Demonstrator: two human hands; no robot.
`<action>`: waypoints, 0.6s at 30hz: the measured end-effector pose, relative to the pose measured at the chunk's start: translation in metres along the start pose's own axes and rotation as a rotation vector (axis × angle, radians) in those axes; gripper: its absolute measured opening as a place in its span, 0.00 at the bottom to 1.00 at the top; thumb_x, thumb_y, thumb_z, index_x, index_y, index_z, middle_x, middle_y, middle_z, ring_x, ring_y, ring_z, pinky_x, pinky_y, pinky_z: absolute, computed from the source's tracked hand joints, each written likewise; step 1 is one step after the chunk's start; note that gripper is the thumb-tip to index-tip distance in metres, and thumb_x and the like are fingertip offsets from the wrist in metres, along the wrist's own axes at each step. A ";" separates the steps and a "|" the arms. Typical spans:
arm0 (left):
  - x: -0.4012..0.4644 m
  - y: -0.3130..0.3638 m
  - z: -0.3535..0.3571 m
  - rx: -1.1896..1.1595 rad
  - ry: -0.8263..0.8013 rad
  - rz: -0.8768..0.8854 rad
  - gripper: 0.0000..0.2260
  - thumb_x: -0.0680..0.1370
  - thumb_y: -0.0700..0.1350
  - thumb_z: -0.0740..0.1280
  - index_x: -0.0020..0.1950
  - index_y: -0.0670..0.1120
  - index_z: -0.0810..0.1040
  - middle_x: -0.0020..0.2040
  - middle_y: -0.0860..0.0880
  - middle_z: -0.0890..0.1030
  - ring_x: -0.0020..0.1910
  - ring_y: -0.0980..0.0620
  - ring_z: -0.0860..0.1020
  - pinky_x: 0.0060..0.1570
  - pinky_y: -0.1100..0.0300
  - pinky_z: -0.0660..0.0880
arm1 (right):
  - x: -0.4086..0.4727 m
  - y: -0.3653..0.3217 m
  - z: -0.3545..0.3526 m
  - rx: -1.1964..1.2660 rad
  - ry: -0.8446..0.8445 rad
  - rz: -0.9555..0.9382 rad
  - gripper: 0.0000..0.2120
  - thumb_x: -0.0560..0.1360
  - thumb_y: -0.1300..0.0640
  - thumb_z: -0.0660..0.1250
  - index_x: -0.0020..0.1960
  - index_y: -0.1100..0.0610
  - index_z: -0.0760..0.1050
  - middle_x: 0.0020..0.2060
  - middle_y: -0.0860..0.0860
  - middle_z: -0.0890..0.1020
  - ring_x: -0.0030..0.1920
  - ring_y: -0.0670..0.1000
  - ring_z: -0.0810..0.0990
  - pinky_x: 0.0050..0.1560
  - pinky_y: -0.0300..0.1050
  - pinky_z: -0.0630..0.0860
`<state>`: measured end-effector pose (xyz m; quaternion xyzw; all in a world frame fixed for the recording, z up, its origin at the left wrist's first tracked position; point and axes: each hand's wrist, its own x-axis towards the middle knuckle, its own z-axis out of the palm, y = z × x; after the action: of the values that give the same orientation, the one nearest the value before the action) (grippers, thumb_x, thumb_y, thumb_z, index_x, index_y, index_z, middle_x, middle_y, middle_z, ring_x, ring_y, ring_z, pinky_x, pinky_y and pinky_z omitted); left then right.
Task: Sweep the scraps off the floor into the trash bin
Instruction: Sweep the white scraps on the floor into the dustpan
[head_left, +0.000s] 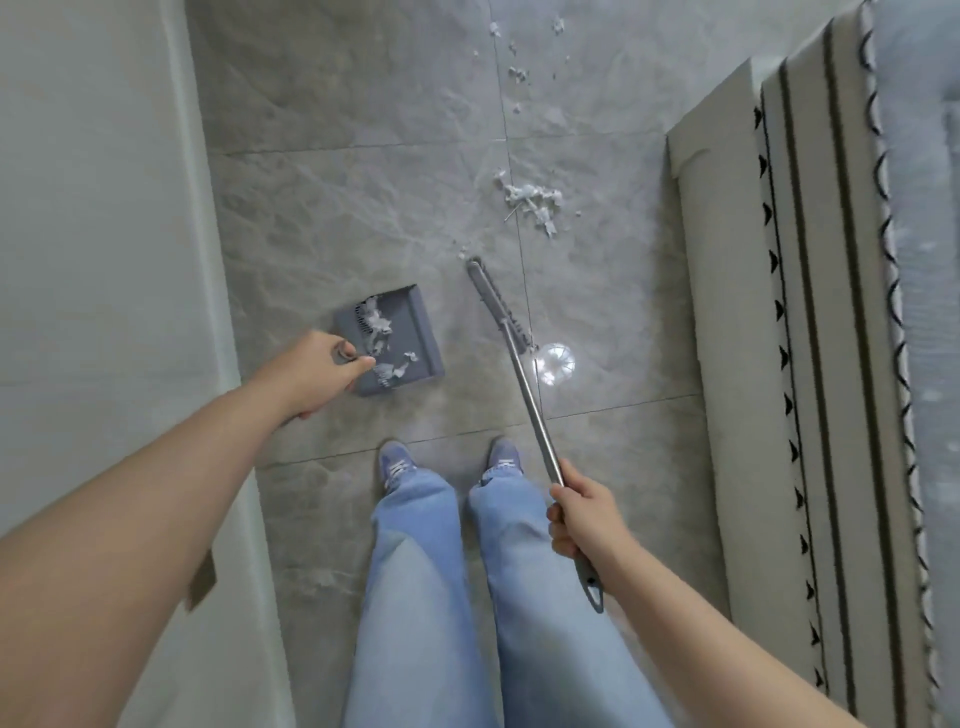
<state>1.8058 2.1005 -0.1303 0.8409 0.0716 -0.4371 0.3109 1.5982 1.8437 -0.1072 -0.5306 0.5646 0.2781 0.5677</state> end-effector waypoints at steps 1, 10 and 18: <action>0.007 0.010 -0.001 0.028 -0.037 0.021 0.17 0.79 0.53 0.67 0.37 0.43 0.73 0.20 0.47 0.66 0.19 0.49 0.63 0.24 0.64 0.61 | 0.007 -0.003 -0.007 0.029 0.060 -0.003 0.20 0.80 0.66 0.54 0.62 0.46 0.74 0.29 0.52 0.61 0.25 0.48 0.57 0.22 0.35 0.56; 0.064 0.092 0.054 0.137 -0.183 0.145 0.15 0.79 0.51 0.67 0.37 0.45 0.70 0.19 0.48 0.65 0.18 0.50 0.62 0.22 0.64 0.61 | 0.111 -0.057 -0.063 0.344 0.329 0.185 0.17 0.81 0.65 0.51 0.67 0.54 0.67 0.30 0.50 0.62 0.20 0.45 0.60 0.18 0.31 0.58; 0.060 0.126 0.091 0.162 -0.131 0.157 0.15 0.79 0.51 0.66 0.34 0.47 0.70 0.24 0.44 0.68 0.21 0.45 0.66 0.24 0.60 0.66 | 0.074 -0.004 0.046 0.235 0.092 0.181 0.15 0.78 0.62 0.52 0.54 0.46 0.71 0.28 0.53 0.66 0.22 0.49 0.62 0.22 0.38 0.59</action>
<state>1.8289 1.9375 -0.1577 0.8360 -0.0507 -0.4696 0.2792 1.6328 1.8638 -0.1843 -0.4195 0.6641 0.2356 0.5722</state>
